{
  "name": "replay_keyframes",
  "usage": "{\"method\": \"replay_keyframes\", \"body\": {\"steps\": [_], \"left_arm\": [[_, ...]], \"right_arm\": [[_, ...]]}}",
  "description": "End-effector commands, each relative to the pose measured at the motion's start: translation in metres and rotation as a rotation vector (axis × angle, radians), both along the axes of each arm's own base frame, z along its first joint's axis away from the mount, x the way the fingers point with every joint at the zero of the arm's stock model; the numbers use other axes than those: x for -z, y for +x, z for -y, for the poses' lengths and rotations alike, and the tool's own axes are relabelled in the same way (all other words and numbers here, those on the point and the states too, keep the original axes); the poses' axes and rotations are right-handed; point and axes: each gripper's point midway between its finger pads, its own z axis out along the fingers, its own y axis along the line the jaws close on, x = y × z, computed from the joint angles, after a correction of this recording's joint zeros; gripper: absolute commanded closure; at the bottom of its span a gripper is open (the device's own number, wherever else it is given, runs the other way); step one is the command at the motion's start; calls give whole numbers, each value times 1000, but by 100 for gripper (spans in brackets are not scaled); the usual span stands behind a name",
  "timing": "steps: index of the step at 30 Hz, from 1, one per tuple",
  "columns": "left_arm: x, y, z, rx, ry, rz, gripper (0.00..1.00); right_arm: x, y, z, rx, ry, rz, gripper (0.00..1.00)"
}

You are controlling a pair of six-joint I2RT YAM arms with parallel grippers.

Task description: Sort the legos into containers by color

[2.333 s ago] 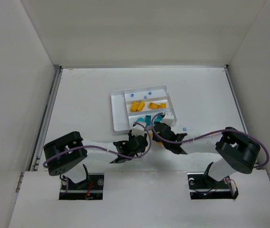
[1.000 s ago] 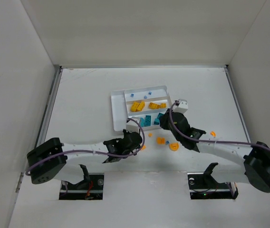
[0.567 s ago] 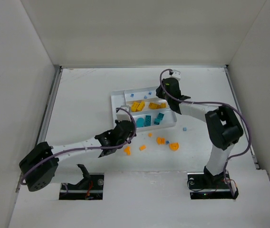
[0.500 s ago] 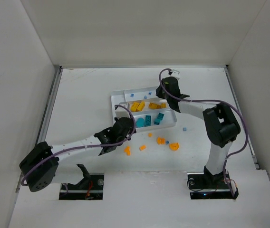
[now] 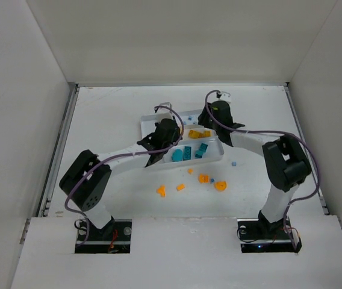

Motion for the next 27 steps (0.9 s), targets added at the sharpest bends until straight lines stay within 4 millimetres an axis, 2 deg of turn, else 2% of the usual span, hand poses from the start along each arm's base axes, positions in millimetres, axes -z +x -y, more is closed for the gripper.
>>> {"method": "replay_keyframes", "body": {"steps": [1,3,7,10,14,18,21,23,25,27], "left_arm": [[-22,32,15,17,-41,58,87],[-17,51,17,7,-34,56,87],[1,88,22,6,-9,27,87],[17,104,26,19,19,-8,86],[28,122,16,-2,49,-14,86],[37,134,11,-12,68,-19,86],[36,139,11,-12,71,-13,85],[36,139,15,-4,73,-9,81],[33,136,19,8,76,1,74],[30,133,21,13,78,7,68]], "right_arm": [[-44,-18,14,44,83,117,51],[-42,-39,27,82,111,131,52],[-25,-74,47,143,97,115,53],[-16,-97,75,231,46,113,53],[-14,-118,107,333,-37,104,51],[-9,-134,114,352,-32,87,51],[2,-144,119,360,-34,64,47],[11,-151,125,375,-63,37,42],[21,-158,132,393,-94,4,44],[22,-163,134,404,-85,-9,44]]}}
